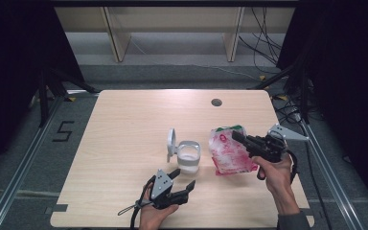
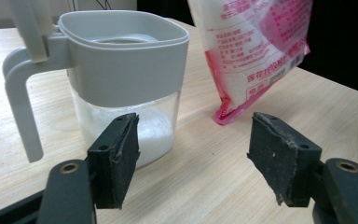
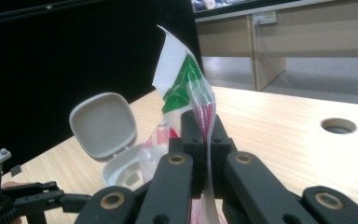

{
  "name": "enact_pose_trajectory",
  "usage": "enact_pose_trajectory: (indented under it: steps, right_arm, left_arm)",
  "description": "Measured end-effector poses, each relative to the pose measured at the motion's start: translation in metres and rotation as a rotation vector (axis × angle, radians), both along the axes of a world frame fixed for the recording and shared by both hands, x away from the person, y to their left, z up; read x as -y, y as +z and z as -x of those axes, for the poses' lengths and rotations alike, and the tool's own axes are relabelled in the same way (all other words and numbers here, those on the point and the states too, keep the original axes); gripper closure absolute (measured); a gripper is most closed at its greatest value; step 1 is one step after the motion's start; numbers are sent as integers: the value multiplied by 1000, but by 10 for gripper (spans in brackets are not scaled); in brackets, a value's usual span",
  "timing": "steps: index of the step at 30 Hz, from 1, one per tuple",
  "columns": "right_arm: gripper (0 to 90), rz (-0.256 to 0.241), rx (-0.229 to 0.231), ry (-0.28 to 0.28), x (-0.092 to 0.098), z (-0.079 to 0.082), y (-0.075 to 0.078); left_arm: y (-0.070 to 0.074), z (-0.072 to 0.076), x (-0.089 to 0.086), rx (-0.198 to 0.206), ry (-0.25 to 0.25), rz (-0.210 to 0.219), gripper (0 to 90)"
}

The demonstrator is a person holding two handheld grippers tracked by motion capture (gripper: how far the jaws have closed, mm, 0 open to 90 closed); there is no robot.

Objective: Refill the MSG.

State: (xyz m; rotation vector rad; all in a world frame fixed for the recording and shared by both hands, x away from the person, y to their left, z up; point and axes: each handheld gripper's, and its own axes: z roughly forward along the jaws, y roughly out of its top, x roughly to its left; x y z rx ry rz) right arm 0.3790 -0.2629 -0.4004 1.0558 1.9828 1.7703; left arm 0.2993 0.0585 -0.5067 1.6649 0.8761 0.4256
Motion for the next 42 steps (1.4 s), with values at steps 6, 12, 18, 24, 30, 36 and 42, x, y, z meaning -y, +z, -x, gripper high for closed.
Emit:
enact_pose_trajectory:
  steps: [6,12,18,24,30,36,42]
  right_arm:
    - [900,47,-12,-47,18,7,-3]
    - [900,100,1,-95,32,6,-11]
    - [900,150,1,-120,38,4,-17]
    - [900,181,-42,-156,39,6,-17]
    - [900,263,-33,-170,42,2,-23]
    - [899,306,-50,-195,43,0,-31]
    - [897,341,-58,-219,47,-3,-37]
  left_arm:
    - [4,0,-5,-5,9,21,319]
    - [3,1,-1,-6,-4,15,320]
    - [1,-1,-1,-12,-3,14,319]
    - [2,-2,-5,-8,6,14,319]
    - [1,-4,-5,-10,-4,31,318]
    - [1,-4,-5,-10,-5,29,313]
    - [1,-3,-6,-9,3,24,311]
